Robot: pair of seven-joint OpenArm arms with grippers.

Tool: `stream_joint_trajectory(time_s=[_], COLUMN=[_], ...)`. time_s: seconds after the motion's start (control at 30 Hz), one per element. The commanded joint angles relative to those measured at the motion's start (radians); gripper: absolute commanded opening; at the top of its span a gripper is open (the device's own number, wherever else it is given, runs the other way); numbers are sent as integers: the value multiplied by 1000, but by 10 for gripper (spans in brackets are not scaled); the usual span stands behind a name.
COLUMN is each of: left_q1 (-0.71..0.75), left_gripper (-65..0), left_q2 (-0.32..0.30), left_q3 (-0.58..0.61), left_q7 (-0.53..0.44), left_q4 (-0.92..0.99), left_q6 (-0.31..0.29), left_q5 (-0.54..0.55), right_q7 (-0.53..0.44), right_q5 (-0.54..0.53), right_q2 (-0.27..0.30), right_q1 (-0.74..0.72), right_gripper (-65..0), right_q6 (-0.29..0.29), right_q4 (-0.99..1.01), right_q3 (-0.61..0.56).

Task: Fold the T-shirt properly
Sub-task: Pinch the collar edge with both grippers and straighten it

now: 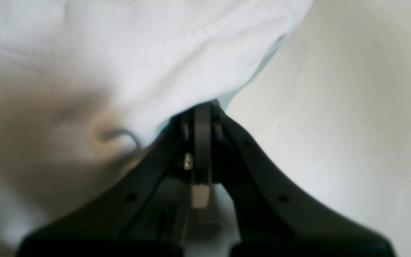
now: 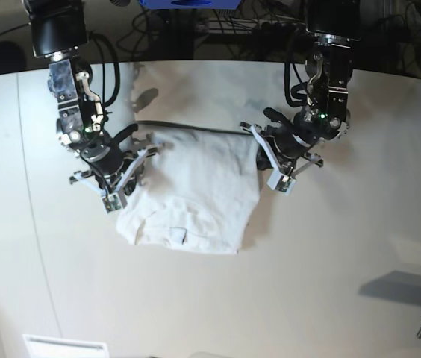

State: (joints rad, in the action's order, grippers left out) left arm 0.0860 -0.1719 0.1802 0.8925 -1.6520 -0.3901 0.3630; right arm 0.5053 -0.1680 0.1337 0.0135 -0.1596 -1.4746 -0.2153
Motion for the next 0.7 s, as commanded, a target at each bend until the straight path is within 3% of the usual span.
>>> stream_joint_trajectory(time_s=[0.0,0.67], left_q1=[-4,16], left_gripper=[-650,-650], left_q2=[1,1], left_q3=[9,32], left_q7=[11,14], left_q4=[-12,-15], left_q6=[0,1], left_q5=[5,5], right_q7=[-29,-30], right_q5=[-3,-3], right_q2=[2,2], right_q1=[-20,-56], right_gripper=[-641,-641], right_q6=[-4,-4], right_q4=[-18,-10], right_q3=[4,4])
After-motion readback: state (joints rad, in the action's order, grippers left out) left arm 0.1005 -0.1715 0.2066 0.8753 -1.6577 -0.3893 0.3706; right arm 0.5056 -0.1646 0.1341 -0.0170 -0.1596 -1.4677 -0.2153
